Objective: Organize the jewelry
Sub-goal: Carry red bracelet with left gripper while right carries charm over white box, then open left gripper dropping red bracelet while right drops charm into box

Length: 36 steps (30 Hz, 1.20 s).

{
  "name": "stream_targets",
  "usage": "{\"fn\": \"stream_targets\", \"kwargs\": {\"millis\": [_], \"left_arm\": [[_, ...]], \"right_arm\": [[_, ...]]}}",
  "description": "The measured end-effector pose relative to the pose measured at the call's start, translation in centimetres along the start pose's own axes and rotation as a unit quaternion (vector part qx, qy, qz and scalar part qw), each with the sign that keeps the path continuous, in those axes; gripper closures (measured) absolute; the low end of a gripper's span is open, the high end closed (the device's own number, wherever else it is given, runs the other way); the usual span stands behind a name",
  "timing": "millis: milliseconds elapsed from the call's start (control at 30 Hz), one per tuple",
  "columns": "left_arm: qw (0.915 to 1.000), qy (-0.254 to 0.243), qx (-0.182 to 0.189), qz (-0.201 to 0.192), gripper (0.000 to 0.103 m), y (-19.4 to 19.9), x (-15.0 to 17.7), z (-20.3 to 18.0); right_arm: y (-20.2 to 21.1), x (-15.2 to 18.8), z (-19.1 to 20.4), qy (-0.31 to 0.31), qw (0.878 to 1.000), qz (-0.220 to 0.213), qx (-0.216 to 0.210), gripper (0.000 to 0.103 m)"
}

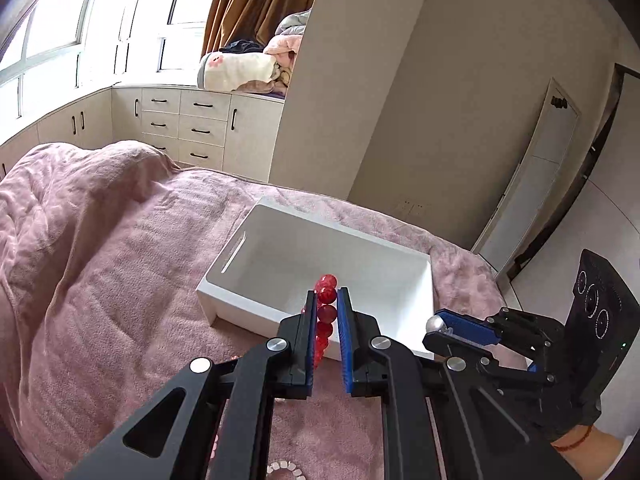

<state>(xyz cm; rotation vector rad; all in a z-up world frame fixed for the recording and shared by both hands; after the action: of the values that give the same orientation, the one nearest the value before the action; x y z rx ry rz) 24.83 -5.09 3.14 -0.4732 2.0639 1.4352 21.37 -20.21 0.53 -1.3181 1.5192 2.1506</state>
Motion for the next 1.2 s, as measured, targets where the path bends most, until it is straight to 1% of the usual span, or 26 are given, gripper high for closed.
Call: {"fn": "stream_targets", "kwargs": {"millis": [167, 267, 333, 400, 567, 833, 1033, 1200], "left_arm": [[0.9998, -0.013, -0.004, 0.015, 0.088, -1.8, -2.5, -1.1], [0.9997, -0.008, 0.006, 0.023, 0.088, -3.0, -3.5, -1.4], [0.9995, -0.003, 0.010, 0.031, 0.088, -3.9, -3.9, -1.1], [0.9992, -0.002, 0.008, 0.040, 0.088, -5.0, -4.4, -1.1], [0.9982, -0.015, -0.012, 0.056, 0.088, -7.7, -5.3, -0.9], [0.9957, -0.018, -0.024, 0.088, 0.088, -11.9, -6.4, 0.0], [0.9935, -0.032, -0.031, 0.105, 0.088, -14.1, -6.9, -0.2], [0.9911, -0.043, -0.039, 0.120, 0.088, -15.4, -6.5, -0.2]], "right_arm": [[-0.3, -0.6, -1.8, -0.004, 1.000, 0.000, 0.013, 0.081], [-0.4, -1.1, -3.0, -0.016, 1.000, -0.002, 0.017, 0.081], [-0.7, -1.4, -3.9, -0.030, 0.999, 0.001, 0.012, 0.082], [-1.3, -1.6, -4.8, -0.036, 0.999, 0.006, 0.014, 0.081], [-3.7, -2.5, -6.3, -0.037, 0.999, 0.027, 0.019, 0.082], [-7.2, -2.5, -8.5, -0.054, 0.997, 0.056, 0.021, 0.082], [-8.7, -1.6, -10.1, -0.075, 0.994, 0.070, 0.025, 0.081], [-9.8, -0.9, -10.6, -0.094, 0.992, 0.084, 0.025, 0.080]]}}
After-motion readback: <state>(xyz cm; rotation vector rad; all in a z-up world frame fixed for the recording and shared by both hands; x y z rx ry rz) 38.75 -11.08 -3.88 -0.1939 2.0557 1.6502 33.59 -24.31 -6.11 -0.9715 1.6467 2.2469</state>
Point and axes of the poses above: each gripper's, at about its wrist camera, not at the fingertips, and y roughly against the way its jaws point, z to its left, x to its underside, the point moved 4 cm from there along -y, roughly the way its jaws point, and after that the axes turned 8 degrees about z, right-handed, at the moved point
